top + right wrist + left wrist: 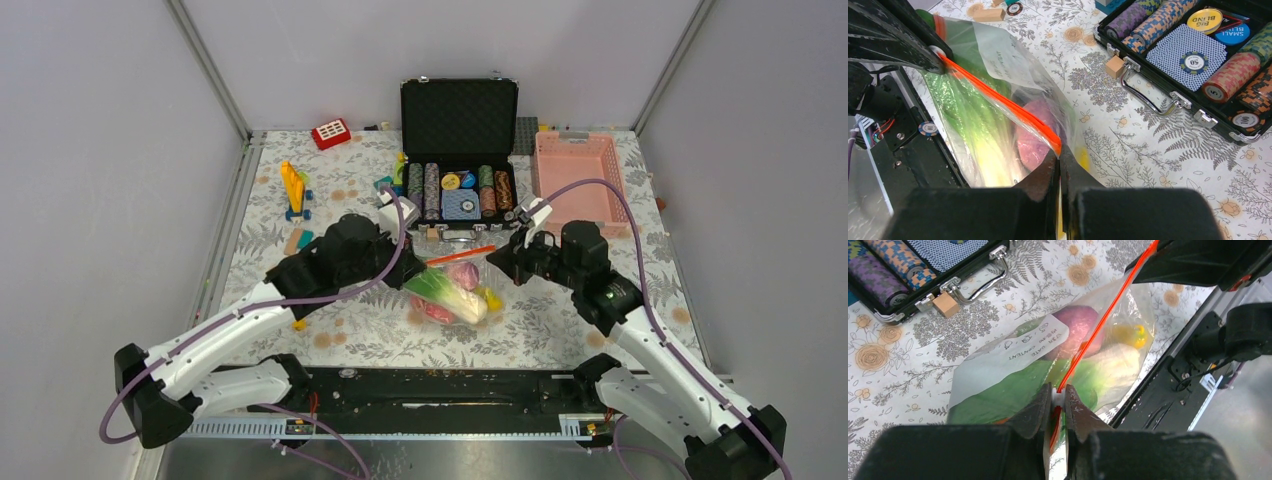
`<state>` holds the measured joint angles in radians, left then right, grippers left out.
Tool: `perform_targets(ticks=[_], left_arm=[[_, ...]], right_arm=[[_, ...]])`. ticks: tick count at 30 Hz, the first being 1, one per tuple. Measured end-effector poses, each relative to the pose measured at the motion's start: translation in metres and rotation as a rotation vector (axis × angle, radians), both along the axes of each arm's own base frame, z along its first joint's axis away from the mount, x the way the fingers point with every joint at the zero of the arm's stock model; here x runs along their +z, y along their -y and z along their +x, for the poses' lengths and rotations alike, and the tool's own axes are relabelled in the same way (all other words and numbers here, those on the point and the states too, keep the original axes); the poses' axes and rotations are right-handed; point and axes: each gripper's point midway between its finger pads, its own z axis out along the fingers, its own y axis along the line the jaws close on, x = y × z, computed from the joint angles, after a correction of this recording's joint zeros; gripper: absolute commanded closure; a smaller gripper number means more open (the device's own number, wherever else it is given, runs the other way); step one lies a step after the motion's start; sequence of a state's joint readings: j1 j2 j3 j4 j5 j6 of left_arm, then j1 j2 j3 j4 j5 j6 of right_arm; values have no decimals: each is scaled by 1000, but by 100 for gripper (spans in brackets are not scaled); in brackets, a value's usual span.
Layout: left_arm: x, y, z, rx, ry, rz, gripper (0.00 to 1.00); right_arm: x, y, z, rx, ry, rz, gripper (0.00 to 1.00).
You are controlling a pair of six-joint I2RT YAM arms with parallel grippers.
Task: Place the food in the zip-top bag and seal the zipper
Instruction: Zip the zipper food storage bag at the center of the board.
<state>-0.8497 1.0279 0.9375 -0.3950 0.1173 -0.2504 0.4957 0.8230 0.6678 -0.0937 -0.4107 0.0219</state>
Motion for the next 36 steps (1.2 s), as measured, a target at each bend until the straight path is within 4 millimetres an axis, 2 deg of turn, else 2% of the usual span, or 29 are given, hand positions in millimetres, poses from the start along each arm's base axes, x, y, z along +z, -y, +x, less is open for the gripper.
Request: perform_targets(ticks=[6,14,15,16,18,20,21,23,27,32,36], left_arm=[[8,-8,1,77,-9,-43,100],[5,-15,3,168,-60,-66,100],[3,-15,2,177,-74,-68,100],[3,-15,1,183,-86,-71,100],[3,-13,0,184,-105,-73,100],[-1,-17,0,198,-135,-39,100],[-4,-18,1,208,-150,-25,100],[-7,-19,3,225,-176,-4,100],[-4,-16,9,281,-218,-15,100],[-3,-25,17,449,-282,-58,100],[3,-41,25,624,-299,-100,100]], right_arm=[[-1,1,3,-6,-7,3,100],[-4,0,5,-5,-16,1,100],[-4,-1,5,3,-14,2,97],[-4,-2,4,15,-11,4,88],[-4,-2,5,30,6,9,54],[-7,4,11,1,13,8,33],[-9,9,15,-16,19,4,19],[-12,14,18,-33,14,10,4],[-2,13,15,-26,47,38,0],[26,11,9,-40,87,129,0],[26,-5,-2,0,52,154,0]])
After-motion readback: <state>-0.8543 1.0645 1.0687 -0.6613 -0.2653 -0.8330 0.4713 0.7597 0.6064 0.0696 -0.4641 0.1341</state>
